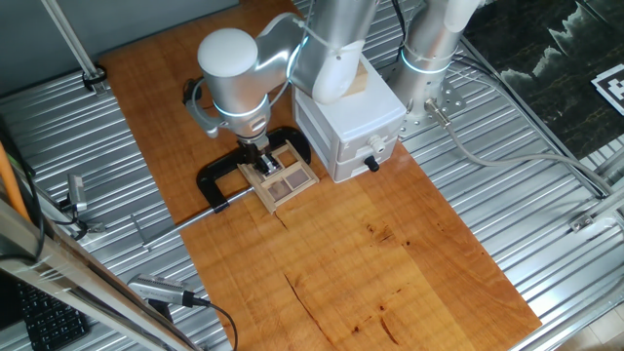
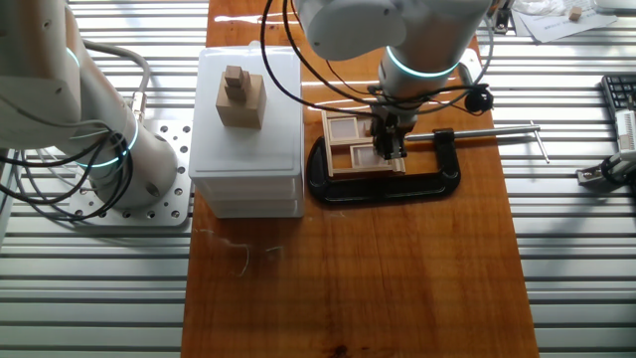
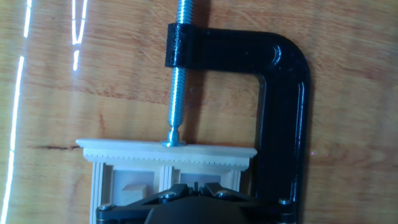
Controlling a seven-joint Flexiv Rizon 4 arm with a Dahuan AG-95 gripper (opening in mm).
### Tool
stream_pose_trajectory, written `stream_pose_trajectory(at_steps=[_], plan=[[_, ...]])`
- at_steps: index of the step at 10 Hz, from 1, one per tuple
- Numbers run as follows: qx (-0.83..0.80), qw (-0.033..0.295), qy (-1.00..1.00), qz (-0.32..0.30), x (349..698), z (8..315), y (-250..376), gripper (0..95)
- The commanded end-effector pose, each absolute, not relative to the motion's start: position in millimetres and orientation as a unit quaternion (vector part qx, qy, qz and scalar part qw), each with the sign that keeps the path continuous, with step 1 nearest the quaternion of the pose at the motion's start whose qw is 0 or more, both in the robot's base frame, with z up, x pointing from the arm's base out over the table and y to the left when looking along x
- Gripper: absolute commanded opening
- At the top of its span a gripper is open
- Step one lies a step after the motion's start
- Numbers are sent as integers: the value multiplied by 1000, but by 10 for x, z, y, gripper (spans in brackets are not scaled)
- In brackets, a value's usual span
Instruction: Open a sliding window
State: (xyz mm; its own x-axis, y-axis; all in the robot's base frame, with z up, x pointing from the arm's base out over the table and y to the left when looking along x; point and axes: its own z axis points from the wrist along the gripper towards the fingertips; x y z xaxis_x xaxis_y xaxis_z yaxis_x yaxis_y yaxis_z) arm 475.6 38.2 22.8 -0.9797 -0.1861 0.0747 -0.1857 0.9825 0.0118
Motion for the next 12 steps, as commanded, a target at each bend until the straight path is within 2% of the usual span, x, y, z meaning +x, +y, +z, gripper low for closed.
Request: stream_pose_trajectory(at_steps=[1, 3, 12], plan=[[92, 48, -995, -5, 4759, 227, 388, 0], [93, 58, -994, -6, 4765, 215, 380, 0], [96, 61, -993, -9, 4766, 189, 364, 0]])
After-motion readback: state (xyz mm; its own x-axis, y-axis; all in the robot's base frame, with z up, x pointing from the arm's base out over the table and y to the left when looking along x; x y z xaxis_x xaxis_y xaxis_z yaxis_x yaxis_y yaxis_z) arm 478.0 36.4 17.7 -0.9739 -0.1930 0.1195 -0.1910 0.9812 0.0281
